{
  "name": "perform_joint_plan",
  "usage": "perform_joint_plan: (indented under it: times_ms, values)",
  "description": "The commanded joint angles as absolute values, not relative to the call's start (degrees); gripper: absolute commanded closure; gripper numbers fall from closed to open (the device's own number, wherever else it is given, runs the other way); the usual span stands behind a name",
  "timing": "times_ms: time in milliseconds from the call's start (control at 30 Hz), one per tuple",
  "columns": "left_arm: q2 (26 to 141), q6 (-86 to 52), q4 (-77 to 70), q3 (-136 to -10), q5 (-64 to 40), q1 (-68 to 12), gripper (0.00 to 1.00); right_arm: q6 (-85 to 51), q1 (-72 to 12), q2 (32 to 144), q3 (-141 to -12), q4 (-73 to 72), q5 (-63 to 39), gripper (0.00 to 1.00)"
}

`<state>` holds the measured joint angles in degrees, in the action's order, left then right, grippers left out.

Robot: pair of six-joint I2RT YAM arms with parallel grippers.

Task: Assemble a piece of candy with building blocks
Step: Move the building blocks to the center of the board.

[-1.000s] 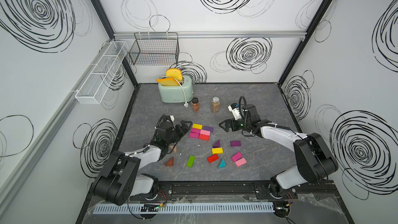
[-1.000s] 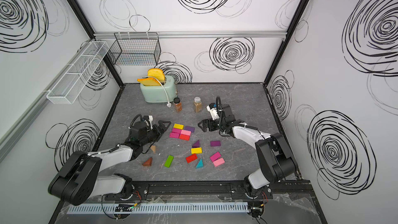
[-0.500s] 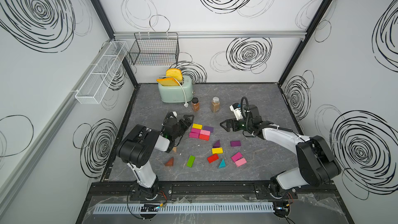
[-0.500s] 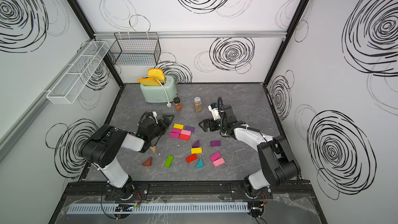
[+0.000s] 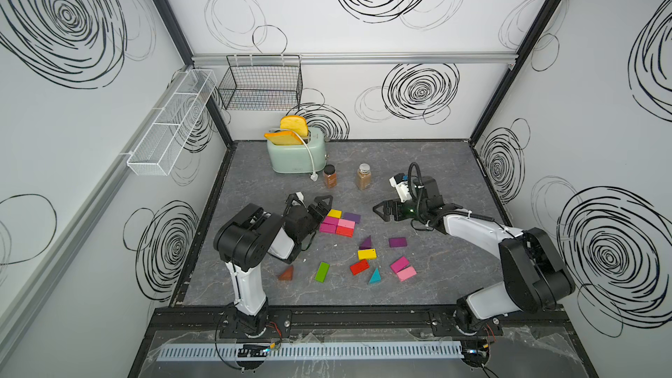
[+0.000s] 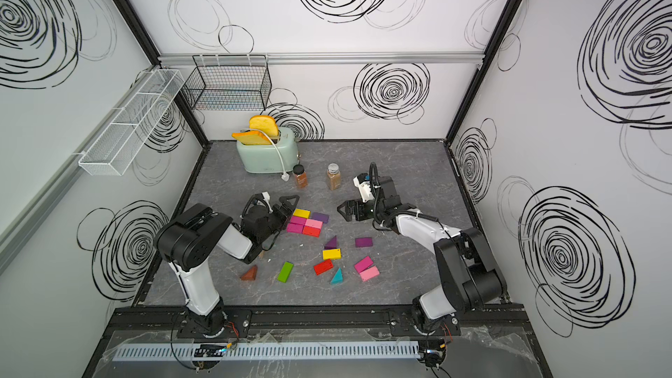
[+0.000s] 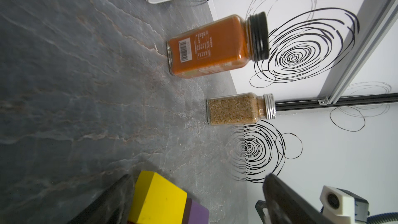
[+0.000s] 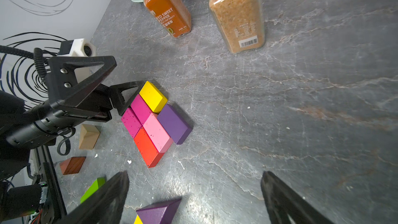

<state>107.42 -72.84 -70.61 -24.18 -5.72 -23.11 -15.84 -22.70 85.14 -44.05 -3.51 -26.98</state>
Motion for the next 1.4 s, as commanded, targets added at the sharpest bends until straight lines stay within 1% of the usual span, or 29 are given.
perform_joint_plan:
  times_ms: [0, 133, 233, 567, 800, 1067, 1233, 1367]
  values:
    - [106.4, -75.8, -69.3, -22.6, -0.1, -24.6, 0.02, -15.0, -22.3, 84.1, -44.4, -4.0, -28.0, 0.01]
    - [105.6, -77.4, -67.0, -22.0, 4.1, -26.1, 0.02, -14.9, -22.0, 83.9, -44.4, -4.0, -28.7, 0.01]
    - [106.9, -79.0, -68.3, -21.8, 5.7, -26.8, 0.02, -14.3, -21.8, 83.7, -44.4, -3.4, -29.2, 0.01]
    - [111.5, -81.0, -72.5, -22.2, 5.5, -28.6, 0.02, -12.9, -19.9, 82.9, -43.0, -2.7, -30.6, 0.01]
    - [110.4, -80.9, -71.5, -21.6, 6.1, -28.7, 0.02, -12.7, -19.2, 82.7, -41.9, -3.2, -30.3, 0.01]
    - [107.3, -76.2, -67.1, -23.5, 3.5, -25.7, 0.02, -12.2, -19.0, 82.4, -42.4, -2.4, -29.4, 0.01]
    - [109.5, -72.1, -68.0, -26.4, -2.2, -21.9, 0.02, -12.5, -19.0, 82.3, -42.1, -2.5, -29.4, 0.01]
    - [111.6, -69.0, -67.7, -29.2, -5.9, -20.9, 0.02, -12.6, -19.1, 82.3, -42.3, -2.6, -29.2, 0.01]
